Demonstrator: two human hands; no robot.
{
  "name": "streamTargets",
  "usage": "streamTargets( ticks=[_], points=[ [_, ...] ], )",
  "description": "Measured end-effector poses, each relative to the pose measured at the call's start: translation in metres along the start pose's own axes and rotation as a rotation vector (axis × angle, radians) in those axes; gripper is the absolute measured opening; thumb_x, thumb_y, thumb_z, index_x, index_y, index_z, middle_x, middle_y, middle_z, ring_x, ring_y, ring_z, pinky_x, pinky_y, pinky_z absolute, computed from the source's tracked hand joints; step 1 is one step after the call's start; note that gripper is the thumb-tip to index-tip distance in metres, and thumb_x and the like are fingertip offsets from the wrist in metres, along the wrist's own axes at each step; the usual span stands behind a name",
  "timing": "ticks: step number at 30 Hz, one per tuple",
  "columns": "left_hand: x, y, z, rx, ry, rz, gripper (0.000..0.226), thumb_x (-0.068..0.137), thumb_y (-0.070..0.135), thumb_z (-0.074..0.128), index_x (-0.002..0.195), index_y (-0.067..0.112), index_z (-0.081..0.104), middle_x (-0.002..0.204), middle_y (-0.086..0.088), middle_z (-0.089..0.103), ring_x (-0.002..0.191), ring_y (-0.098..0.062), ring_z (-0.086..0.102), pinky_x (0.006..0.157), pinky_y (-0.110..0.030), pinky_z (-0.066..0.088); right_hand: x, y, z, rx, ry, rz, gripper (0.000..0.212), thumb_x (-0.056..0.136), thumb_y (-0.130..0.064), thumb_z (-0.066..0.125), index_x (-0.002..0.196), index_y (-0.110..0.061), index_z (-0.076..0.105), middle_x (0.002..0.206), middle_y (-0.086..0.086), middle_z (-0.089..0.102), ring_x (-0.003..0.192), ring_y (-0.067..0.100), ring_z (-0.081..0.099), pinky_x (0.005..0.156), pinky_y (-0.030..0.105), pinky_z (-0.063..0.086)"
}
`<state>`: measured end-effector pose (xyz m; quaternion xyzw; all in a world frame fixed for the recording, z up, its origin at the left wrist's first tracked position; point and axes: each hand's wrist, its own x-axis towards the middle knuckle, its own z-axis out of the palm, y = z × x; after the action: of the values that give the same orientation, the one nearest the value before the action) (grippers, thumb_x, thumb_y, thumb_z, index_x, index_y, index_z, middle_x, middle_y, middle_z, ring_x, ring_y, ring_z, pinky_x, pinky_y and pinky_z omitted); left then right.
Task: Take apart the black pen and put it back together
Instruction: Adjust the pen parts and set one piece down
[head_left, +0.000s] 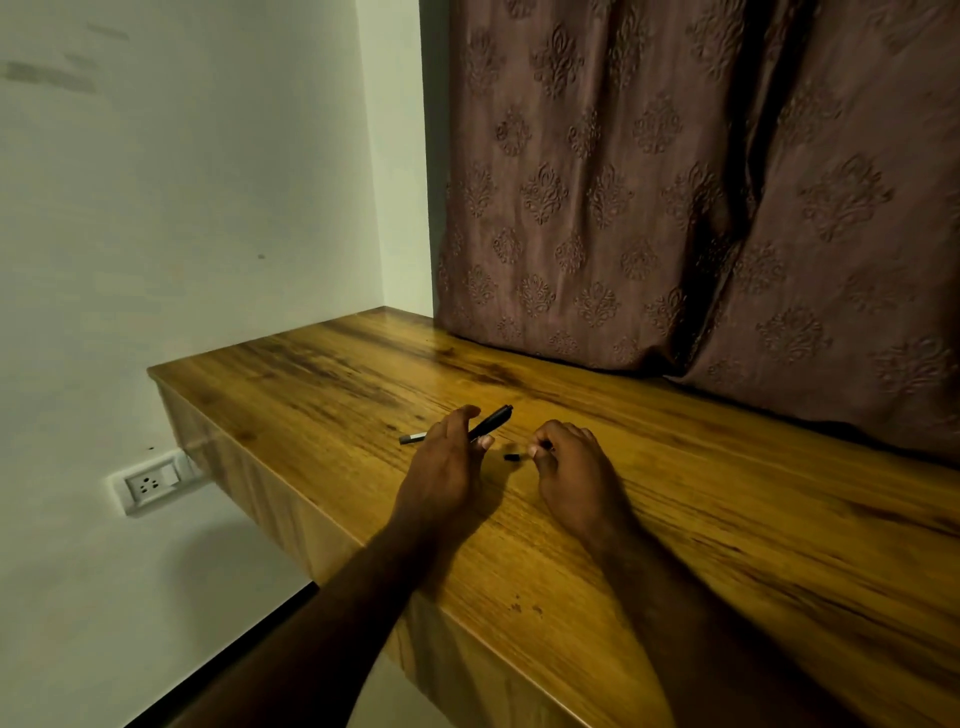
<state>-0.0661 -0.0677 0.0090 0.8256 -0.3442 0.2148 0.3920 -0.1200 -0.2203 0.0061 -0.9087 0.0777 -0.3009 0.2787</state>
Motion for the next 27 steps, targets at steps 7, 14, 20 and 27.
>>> streamTargets(
  ticks=[7,14,20,27],
  points=[
    [-0.004,0.010,-0.005,-0.038,0.098,0.008,0.060,0.085,0.057,0.028,0.097,0.005,0.056,0.086,-0.002,0.051,0.075,-0.015,0.047,0.062,-0.026,0.032,0.000,0.002,-0.001,0.070,-0.028,-0.128,0.006,0.095,-0.019,0.056,0.093,-0.020,0.061,0.093,-0.009,0.055,0.095,0.016,0.046,0.075,0.032,0.040],
    [-0.003,0.002,-0.002,-0.034,0.075,0.026,0.055,0.085,0.057,0.030,0.088,0.007,0.052,0.079,-0.002,0.050,0.068,-0.017,0.046,0.058,-0.026,0.027,0.000,0.003,-0.001,0.115,-0.060,-0.128,0.006,0.094,-0.019,0.056,0.092,-0.021,0.062,0.097,-0.006,0.060,0.096,0.015,0.047,0.079,0.033,0.042],
    [-0.005,0.005,-0.004,-0.045,0.066,0.048,0.067,0.083,0.067,0.026,0.088,0.007,0.052,0.076,-0.002,0.052,0.065,-0.015,0.045,0.057,-0.028,0.030,0.000,-0.002,-0.003,0.072,-0.084,-0.147,0.005,0.093,-0.019,0.058,0.092,-0.019,0.062,0.100,-0.006,0.059,0.099,0.014,0.047,0.080,0.030,0.039],
    [-0.001,-0.008,0.000,-0.048,0.049,0.026,0.027,0.098,0.033,0.045,0.091,0.008,0.052,0.072,0.005,0.049,0.061,-0.015,0.048,0.055,-0.025,0.026,0.000,-0.011,-0.001,-0.075,-0.085,-0.251,0.011,0.094,-0.025,0.056,0.097,-0.017,0.062,0.105,-0.002,0.059,0.103,0.016,0.046,0.084,0.034,0.043]
  ],
)
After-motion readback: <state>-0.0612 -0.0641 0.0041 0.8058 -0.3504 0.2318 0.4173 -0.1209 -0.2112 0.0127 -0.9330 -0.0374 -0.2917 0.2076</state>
